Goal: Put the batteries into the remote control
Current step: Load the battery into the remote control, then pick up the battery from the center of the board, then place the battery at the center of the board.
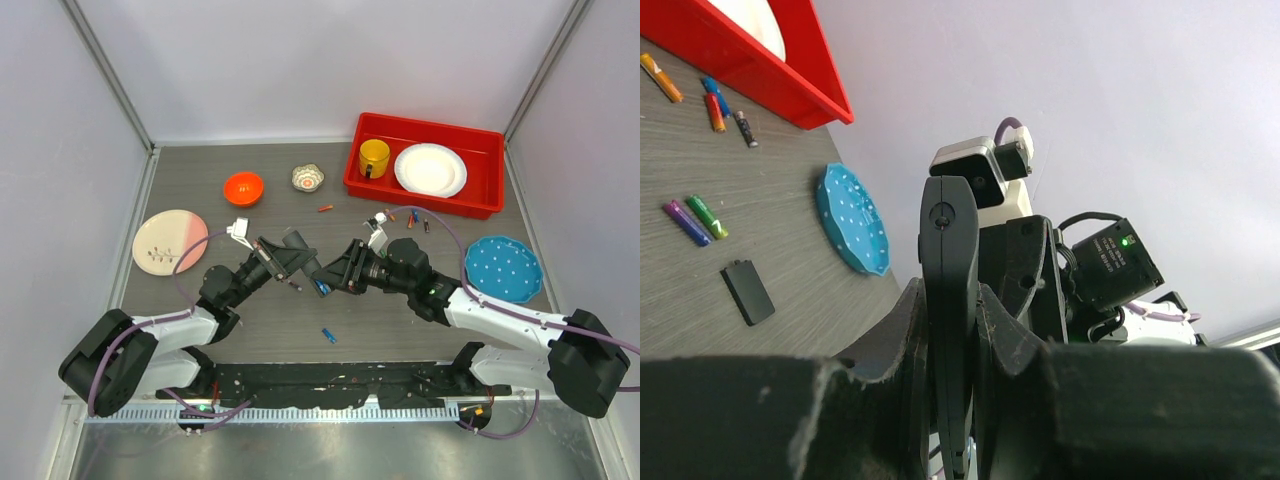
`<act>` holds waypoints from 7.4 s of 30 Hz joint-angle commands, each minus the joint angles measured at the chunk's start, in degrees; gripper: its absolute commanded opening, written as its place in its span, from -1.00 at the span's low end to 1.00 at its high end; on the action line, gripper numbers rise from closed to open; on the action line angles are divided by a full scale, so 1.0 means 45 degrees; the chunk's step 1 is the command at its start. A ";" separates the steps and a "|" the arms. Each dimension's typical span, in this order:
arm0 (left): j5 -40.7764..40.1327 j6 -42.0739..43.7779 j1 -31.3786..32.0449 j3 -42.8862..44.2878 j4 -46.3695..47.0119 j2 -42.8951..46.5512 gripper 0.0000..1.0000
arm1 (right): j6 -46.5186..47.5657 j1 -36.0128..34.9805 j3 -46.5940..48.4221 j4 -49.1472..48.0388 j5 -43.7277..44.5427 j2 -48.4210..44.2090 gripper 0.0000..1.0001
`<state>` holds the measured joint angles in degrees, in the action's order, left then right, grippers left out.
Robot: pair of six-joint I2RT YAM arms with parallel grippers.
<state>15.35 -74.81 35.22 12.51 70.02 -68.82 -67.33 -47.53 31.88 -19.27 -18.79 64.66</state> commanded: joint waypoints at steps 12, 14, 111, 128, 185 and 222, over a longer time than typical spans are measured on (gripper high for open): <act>-0.0190 0.0061 -0.0015 0.0052 0.4128 0.0137 -0.99 | 0.1113 -0.0161 0.0786 0.2405 0.0521 -0.0247 -0.22; -0.0151 0.0022 -0.0015 -0.0027 0.4128 0.0097 -1.00 | 0.1231 -0.0103 0.0962 0.2699 0.0620 -0.0365 -0.02; 0.3872 0.0472 -0.0855 -0.0730 -0.4900 0.6525 -1.00 | 0.9572 0.3061 0.5123 0.8598 0.9663 0.6353 -0.15; 0.3756 0.0510 -0.0874 -0.0925 -0.4720 0.6776 -0.99 | 0.9435 0.3413 0.5084 0.8227 0.9077 0.7212 -0.27; 0.3697 0.0647 -0.0874 -0.0925 -0.4544 0.7128 -0.99 | 1.6558 -0.0356 0.5906 0.8113 0.7615 0.5298 -0.98; 0.2232 0.1116 -0.0835 -0.1648 -0.5931 1.0859 -0.99 | 2.5627 0.0660 0.2545 0.4672 0.2748 0.5865 -0.67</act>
<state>25.98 -70.24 31.68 4.99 42.04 -20.14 49.19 -44.75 42.50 2.28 -6.39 90.43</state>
